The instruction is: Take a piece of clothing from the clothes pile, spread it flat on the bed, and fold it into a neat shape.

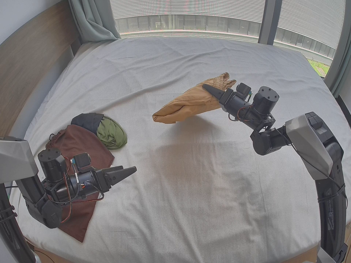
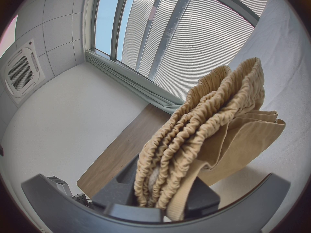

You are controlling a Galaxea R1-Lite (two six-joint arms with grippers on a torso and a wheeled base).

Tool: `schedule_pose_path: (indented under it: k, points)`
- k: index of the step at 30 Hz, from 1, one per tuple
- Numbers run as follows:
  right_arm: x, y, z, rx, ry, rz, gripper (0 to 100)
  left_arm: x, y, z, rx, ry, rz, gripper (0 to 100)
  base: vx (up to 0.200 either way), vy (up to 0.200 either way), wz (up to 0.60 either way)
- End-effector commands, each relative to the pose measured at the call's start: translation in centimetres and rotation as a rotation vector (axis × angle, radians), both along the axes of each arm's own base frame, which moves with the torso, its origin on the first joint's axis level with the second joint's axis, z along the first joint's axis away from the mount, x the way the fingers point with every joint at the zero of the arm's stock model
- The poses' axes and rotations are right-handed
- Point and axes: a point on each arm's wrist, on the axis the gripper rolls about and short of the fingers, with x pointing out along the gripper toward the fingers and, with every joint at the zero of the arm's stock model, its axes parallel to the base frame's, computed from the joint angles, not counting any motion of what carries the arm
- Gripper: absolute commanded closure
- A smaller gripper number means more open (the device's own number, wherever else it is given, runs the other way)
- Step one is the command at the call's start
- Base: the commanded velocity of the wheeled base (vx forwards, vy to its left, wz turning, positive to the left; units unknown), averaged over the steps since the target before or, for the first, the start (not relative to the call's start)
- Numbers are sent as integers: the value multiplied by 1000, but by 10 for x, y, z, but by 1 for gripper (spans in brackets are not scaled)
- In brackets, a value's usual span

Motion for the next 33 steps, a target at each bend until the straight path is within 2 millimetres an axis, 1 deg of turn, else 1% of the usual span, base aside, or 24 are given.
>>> schedule_pose_path:
  k: [1, 5, 6, 7, 10, 13, 15, 16, 19, 20, 21, 22, 25, 26, 28, 33]
  points:
    - [11, -1, -6, 3, -10, -9, 100, 0, 0, -3, 1, 8, -1, 0, 0, 0, 0]
    - [18, 0, -35, -13, 37, -9, 100, 1, 0, -5, 3, 17, -1, 0, 0, 0, 0]
    - [18, 0, -35, -13, 37, -9, 100, 1, 0, -5, 3, 17, -1, 0, 0, 0, 0]
    - [20, 0, -48, -21, 62, -11, 100, 1, 0, -6, 3, 20, -1, 0, 0, 0, 0]
    - [23, -6, -69, -34, 98, -24, 100, 1, 0, -6, 3, 20, -1, 0, 0, 0, 0]
    - [18, -10, -84, -51, 140, -29, 100, 1, 0, -8, 5, 27, -1, 0, 0, 0, 0]
    - [14, -11, -86, -55, 149, -29, 100, 1, 0, -9, 6, 29, -1, 0, 0, 0, 0]
    - [7, -13, -84, -59, 162, -29, 100, 1, 0, -9, 7, 28, -3, 0, 0, 0, 0]
    - [-2, -16, -91, -69, 195, -29, 100, 1, 0, -8, 7, 27, -3, 0, 0, 0, 0]
    - [-8, -15, -99, -85, 205, -29, 100, 1, 0, -8, 7, 25, -1, 0, 0, 0, 0]
    - [-8, -15, -100, -86, 204, -29, 100, 1, 0, -8, 7, 25, -1, 0, 0, 0, 0]
    - [-13, -16, -110, -105, 195, -31, 100, 1, 0, -8, 6, 24, -1, 0, 0, 0, 0]
    - [-15, -16, -114, -108, 196, -33, 100, 1, 0, -7, 6, 22, -1, 0, 0, 0, 0]
    - [-19, -16, -123, -114, 213, -28, 100, 1, 0, -7, 6, 22, -1, 0, 0, 0, 0]
    - [-22, -16, -125, -114, 215, -28, 100, 1, 0, -7, 6, 22, -1, 0, 0, 0, 0]
    - [-23, -16, -144, -121, 233, -29, 100, 2, 1, -7, 6, 19, 0, 0, 0, 0, 0]
